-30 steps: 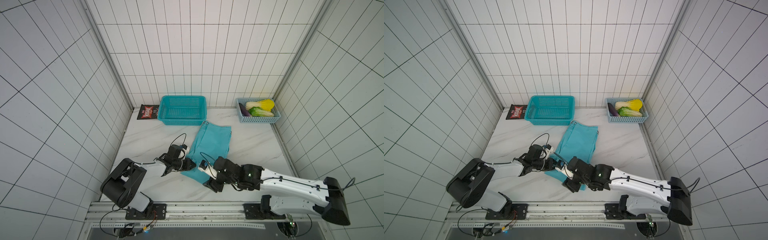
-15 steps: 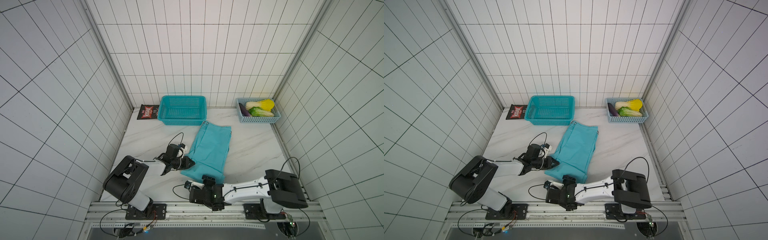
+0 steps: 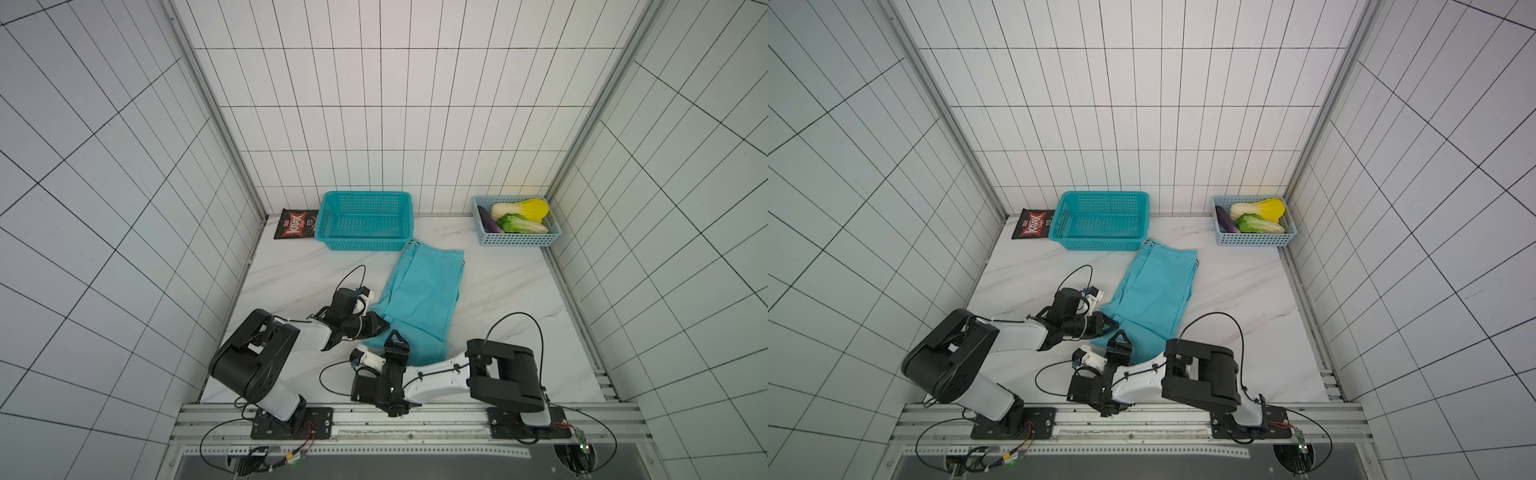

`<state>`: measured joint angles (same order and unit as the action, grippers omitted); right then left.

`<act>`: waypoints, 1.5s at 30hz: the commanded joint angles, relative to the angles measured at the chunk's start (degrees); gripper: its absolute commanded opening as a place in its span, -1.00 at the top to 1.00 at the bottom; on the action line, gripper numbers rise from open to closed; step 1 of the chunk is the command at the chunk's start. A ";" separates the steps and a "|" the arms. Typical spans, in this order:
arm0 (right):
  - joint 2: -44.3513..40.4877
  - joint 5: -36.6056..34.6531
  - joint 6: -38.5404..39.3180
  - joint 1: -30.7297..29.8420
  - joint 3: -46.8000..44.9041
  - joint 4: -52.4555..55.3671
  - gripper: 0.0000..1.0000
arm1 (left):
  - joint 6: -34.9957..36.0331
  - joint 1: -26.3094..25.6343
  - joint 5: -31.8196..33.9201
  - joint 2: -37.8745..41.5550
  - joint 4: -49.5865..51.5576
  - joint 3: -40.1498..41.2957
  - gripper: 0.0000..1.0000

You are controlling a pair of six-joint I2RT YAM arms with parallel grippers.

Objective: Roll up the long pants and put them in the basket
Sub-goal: Roll the long pant at the center of the board.

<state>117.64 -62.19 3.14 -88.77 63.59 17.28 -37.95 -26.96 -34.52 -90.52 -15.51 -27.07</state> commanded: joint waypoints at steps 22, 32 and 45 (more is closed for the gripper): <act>-22.28 80.42 10.22 23.77 1.93 29.21 1.00 | -0.61 8.28 -0.05 26.41 18.49 -7.35 0.38; -3.41 107.94 30.21 45.42 39.68 71.20 1.00 | 2.51 11.06 -1.26 32.88 22.87 -7.68 0.33; 11.18 100.88 25.59 52.36 44.39 56.23 1.00 | 5.46 10.19 -3.62 30.22 20.60 -6.26 0.34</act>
<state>131.17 41.01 30.37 -35.38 110.93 77.67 -34.35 -16.47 -37.76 -61.73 5.78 -34.20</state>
